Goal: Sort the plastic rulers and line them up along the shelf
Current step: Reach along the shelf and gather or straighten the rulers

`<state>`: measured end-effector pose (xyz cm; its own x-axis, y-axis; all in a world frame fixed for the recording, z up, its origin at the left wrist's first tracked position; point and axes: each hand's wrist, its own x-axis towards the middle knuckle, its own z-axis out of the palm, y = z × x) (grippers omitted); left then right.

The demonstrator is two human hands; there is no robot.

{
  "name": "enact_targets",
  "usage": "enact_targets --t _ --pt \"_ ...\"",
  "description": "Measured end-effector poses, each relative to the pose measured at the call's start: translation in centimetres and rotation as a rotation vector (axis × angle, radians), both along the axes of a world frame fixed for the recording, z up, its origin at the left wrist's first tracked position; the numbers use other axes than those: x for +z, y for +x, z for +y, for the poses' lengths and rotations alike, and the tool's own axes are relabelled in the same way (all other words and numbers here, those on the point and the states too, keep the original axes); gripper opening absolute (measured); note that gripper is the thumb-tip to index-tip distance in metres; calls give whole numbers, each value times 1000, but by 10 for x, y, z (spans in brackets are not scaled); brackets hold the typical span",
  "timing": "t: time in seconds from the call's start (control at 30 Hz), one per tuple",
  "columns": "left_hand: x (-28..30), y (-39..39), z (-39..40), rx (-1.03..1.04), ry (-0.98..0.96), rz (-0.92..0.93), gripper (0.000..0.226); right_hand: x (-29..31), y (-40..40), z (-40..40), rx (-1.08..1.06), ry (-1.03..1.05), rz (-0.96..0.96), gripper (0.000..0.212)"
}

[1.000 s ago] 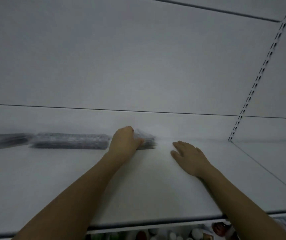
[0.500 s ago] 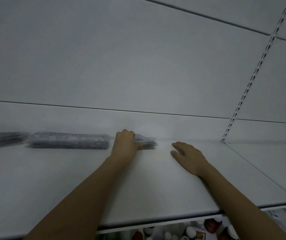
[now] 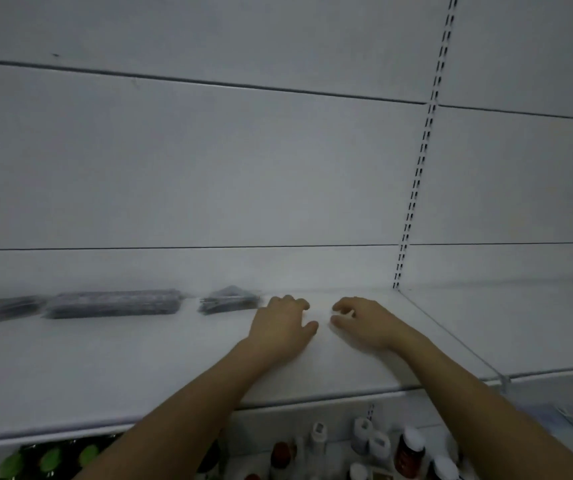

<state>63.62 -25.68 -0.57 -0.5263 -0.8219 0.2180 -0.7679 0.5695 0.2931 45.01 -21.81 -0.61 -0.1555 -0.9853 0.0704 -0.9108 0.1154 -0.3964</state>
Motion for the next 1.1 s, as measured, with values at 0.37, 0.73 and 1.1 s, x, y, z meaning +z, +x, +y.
enact_targets --t 0.37,0.73,1.1 --pt "7 -222 134 -154 39 37 50 32 -199 184 -163 -49 -2 33" --pt "-2 -423 207 -379 62 -30 47 11 -377 299 -388 -74 -104 22" --pt "-14 -622 160 -324 104 43 48 -1 -561 270 -435 -105 9 38"
